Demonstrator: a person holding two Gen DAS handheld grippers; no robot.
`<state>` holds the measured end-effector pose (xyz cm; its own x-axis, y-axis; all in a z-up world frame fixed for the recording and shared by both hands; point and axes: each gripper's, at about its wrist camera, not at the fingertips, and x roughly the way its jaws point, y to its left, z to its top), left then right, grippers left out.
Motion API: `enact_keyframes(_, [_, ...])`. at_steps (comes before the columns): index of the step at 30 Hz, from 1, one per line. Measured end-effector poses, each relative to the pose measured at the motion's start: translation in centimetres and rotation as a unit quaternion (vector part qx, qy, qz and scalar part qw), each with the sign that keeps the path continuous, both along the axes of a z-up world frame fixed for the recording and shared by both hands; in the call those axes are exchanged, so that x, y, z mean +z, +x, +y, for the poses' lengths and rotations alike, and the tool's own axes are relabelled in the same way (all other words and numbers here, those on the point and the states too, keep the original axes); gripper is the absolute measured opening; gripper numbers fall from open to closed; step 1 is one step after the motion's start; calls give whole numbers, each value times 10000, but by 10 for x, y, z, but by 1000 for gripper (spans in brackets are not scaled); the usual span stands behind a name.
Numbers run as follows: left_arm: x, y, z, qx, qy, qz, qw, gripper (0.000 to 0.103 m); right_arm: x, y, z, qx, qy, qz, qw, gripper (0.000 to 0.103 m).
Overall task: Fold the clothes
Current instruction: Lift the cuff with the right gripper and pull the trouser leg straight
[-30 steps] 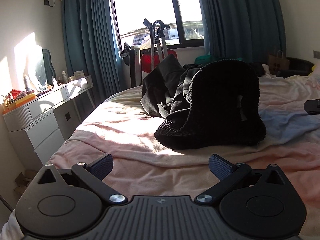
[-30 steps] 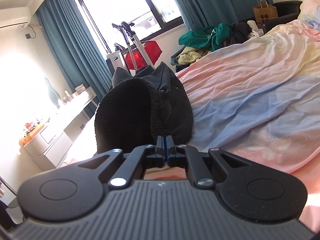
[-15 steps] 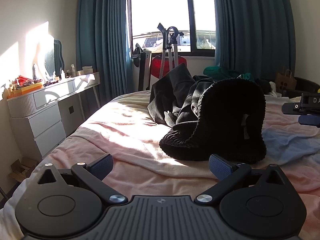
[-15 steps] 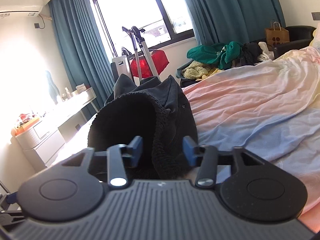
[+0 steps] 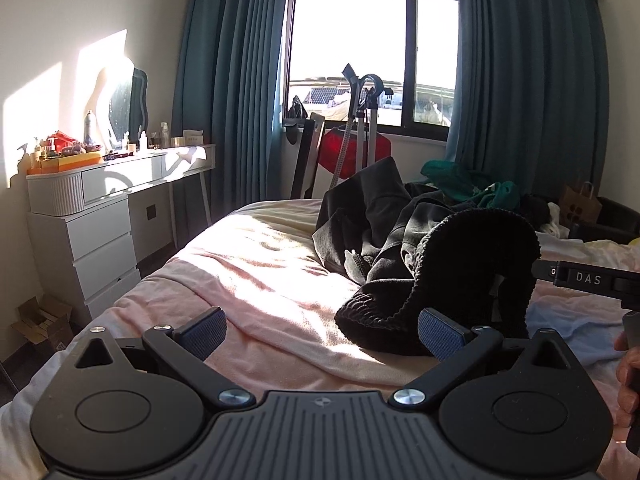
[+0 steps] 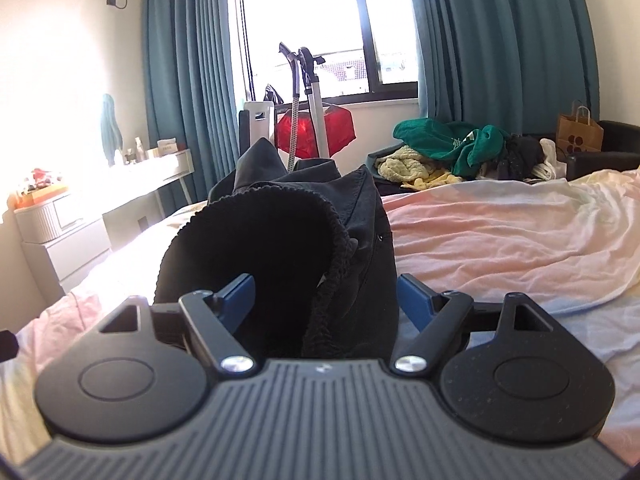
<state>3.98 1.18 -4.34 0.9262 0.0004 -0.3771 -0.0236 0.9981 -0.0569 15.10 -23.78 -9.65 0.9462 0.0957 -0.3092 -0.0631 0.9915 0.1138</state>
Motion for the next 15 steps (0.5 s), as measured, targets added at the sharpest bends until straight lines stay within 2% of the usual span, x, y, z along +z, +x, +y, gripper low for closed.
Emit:
enact_keyframes(5, [-2, 16, 24, -26, -734, 195, 9971, 103, 12, 35, 19, 2, -906, -128, 9958, 78])
enact_keyframes(7, [-3, 19, 35, -58, -942, 209, 9953, 103, 12, 55, 30, -1, -1450, -134, 9893, 77])
enact_keyframes(9, [-6, 22, 45, 8, -974, 196, 9951, 103, 12, 77, 41, -14, -2006, -95, 9796, 74])
enact_keyframes(10, [-7, 24, 50, 48, -971, 200, 9951, 103, 11, 92, 44, -56, -2147, -29, 9766, 70])
enact_keyframes(11, [-8, 27, 55, 85, -1015, 235, 9945, 103, 12, 104, 44, -115, -2178, 23, 9759, 59])
enact_keyframes(13, [-11, 33, 66, 172, -1176, 338, 9923, 103, 18, 118, 41, -135, -2032, 90, 9790, 37])
enact_keyframes(14, [-12, 36, 71, 217, -1261, 381, 9910, 103, 23, 123, 39, -168, -1932, 118, 9809, 19])
enact_keyframes(15, [-13, 37, 77, 262, -1352, 416, 9896, 103, 29, 120, 34, -282, -1661, 92, 9857, 15])
